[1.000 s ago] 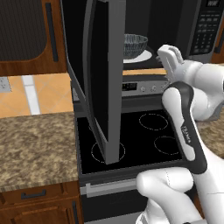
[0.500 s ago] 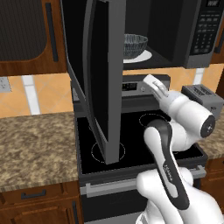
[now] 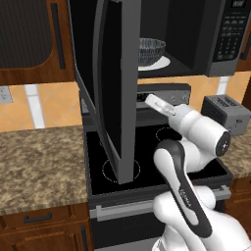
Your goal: Open the microwave, place the bowl with waffle inside the microwave, then close the microwave door and turn it on.
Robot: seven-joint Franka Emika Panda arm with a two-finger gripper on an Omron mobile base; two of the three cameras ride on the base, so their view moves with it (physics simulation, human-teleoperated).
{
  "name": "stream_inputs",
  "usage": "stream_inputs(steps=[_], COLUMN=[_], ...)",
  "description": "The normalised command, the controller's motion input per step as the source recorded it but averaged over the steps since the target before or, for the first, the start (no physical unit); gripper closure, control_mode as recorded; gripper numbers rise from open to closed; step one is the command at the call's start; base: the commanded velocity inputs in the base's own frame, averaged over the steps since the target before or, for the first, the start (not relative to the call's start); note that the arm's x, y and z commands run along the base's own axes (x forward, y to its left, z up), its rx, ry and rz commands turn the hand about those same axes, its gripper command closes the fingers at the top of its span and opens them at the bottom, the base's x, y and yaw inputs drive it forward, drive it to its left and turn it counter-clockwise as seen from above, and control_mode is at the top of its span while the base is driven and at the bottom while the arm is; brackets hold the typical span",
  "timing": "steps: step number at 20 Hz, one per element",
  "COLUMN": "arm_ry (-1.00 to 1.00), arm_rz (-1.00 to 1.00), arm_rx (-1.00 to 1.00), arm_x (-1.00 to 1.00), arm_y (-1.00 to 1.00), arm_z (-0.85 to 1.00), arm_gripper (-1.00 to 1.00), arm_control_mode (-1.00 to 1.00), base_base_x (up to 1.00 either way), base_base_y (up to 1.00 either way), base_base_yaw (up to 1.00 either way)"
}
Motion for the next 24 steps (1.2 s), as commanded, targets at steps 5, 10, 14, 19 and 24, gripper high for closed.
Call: stream_inputs(steps=[5, 10, 14, 19, 24], arm_ry=[-0.24, -0.24, -0.19, -0.14, -0.12], arm_rz=[0.00, 0.00, 0.00, -0.05, -0.08], arm_rx=[-0.10, -0.06, -0.06, -0.07, -0.03], arm_x=[0.00, 0.11, 0.08, 0.00, 0.00], arm_y=[0.47, 0.35, 0.45, 0.67, 0.64], arm_z=[-0.49, -0.42, -0.48, -0.34, -0.24], arm_gripper=[-1.00, -1.00, -1.00, -1.00, -1.00], arm_control_mode=[-1.00, -1.00, -1.00, -1.00, -1.00], base_base_x=[0.00, 0.00, 0.00, 0.00, 0.00], base_base_y=[0.00, 0.00, 0.00, 0.00, 0.00], base_base_yaw=[0.00, 0.00, 0.00, 0.00, 0.00])
